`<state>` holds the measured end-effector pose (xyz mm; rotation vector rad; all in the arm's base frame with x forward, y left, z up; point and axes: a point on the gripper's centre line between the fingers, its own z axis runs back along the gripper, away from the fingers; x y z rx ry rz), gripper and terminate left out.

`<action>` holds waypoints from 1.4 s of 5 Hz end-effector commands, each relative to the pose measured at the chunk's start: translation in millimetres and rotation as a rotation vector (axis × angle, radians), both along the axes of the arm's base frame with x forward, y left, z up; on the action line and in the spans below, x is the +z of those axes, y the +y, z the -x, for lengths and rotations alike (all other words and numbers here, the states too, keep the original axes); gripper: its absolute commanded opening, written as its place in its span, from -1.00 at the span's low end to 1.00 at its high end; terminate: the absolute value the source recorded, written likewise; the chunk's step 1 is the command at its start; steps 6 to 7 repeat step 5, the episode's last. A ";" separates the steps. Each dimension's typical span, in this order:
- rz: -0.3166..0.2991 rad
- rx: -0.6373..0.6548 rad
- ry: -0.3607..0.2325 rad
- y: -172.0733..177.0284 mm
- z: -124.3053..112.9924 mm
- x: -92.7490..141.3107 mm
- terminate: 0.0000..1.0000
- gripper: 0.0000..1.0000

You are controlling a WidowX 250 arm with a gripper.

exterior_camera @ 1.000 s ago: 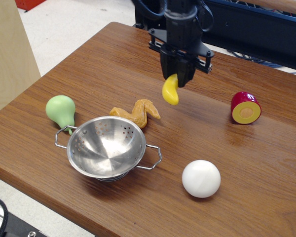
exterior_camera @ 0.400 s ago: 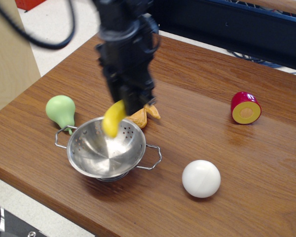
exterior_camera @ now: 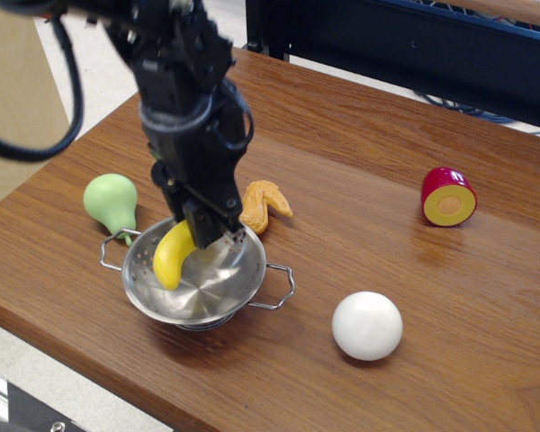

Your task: Put banana in colander

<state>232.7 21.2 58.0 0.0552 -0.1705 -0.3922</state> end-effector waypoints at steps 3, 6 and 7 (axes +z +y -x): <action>0.101 0.285 -0.047 -11.7 -69.1 65.6 -1.00 1.00; 0.101 0.285 -0.047 -11.7 -69.1 65.6 1.00 1.00; 0.101 0.285 -0.047 -11.7 -69.1 65.6 1.00 1.00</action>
